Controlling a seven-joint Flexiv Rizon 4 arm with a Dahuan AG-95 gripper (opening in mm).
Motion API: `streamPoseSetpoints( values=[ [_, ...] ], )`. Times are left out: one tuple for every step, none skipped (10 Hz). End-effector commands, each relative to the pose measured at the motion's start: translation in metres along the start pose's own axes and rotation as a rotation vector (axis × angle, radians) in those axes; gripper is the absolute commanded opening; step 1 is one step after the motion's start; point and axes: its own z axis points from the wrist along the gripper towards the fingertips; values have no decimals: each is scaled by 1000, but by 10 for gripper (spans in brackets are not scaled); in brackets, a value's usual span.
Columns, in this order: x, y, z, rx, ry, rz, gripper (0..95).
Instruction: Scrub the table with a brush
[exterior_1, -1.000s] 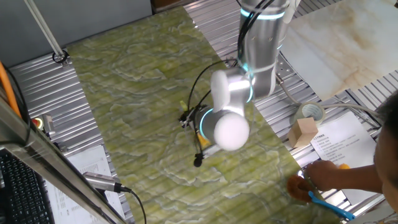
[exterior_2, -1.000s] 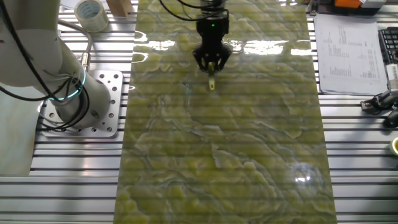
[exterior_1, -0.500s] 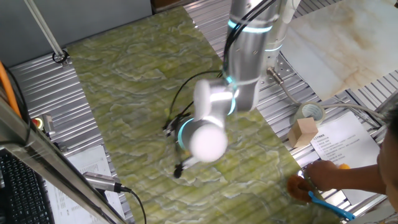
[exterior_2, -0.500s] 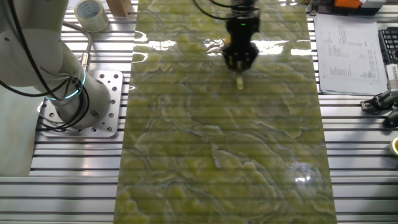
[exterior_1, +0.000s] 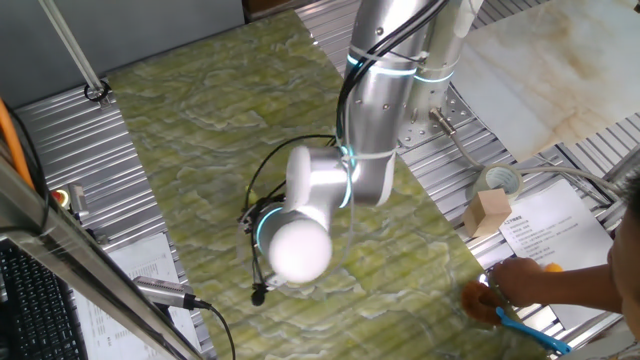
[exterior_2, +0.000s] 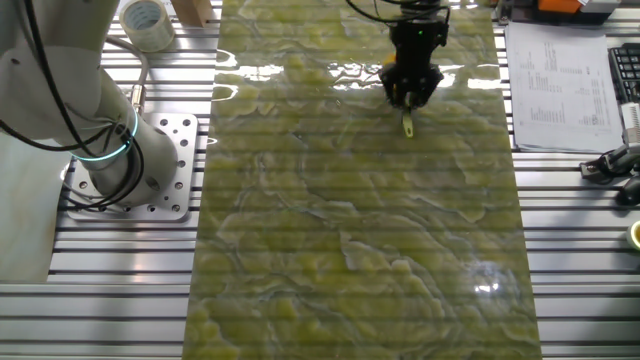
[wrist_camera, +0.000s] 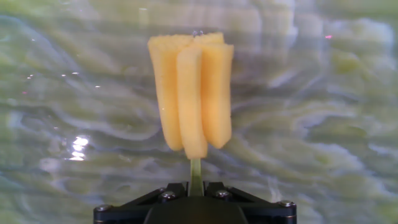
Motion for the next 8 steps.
streamPoseSetpoints(
  values=[
    [-1, 18, 7, 8, -8, 7, 0],
    [-4, 33, 10, 11, -7, 7, 0],
    [-3, 39, 9, 12, -2, 2, 0],
    [0, 60, 3, 6, 10, -14, 0],
    [0, 74, 1, 3, 11, -11, 0],
    [-6, 94, 3, 5, 14, 9, 0],
    [-12, 109, 4, 6, 14, 30, 0],
    [-16, 119, 4, 6, 16, 37, 0]
  ],
)
